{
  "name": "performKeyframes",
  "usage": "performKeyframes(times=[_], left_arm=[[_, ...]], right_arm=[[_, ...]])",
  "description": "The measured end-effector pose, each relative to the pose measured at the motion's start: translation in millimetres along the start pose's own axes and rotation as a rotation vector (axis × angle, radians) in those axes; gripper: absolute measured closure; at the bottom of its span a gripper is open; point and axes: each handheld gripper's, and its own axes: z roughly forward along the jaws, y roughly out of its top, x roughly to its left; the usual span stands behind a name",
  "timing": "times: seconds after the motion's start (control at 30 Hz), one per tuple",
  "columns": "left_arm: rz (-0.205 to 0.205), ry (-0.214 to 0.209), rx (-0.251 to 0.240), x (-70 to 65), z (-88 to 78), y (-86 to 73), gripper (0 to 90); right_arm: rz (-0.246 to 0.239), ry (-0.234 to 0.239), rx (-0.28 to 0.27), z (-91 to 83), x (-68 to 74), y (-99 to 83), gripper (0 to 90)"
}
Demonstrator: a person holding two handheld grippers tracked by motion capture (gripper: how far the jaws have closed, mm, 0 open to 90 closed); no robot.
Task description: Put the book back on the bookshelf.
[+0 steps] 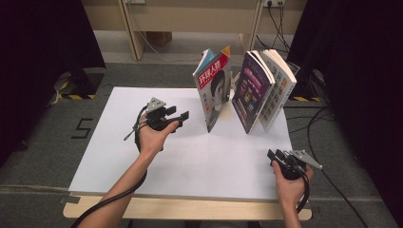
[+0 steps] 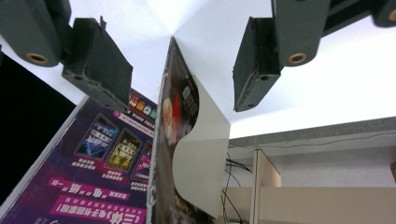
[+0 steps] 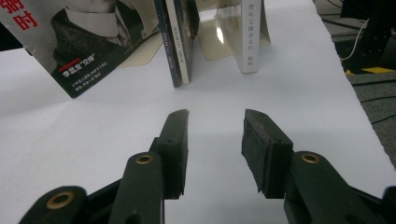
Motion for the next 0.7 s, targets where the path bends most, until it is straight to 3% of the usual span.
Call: performKeyframes(times=[0.7], left_arm=[[-0.026, 0.040, 0.018, 28.5, -36.2, -37.5, 36.6]], right_arm=[[-0.006, -0.002, -0.001, 0.0, 1.7, -0.6, 61.6]])
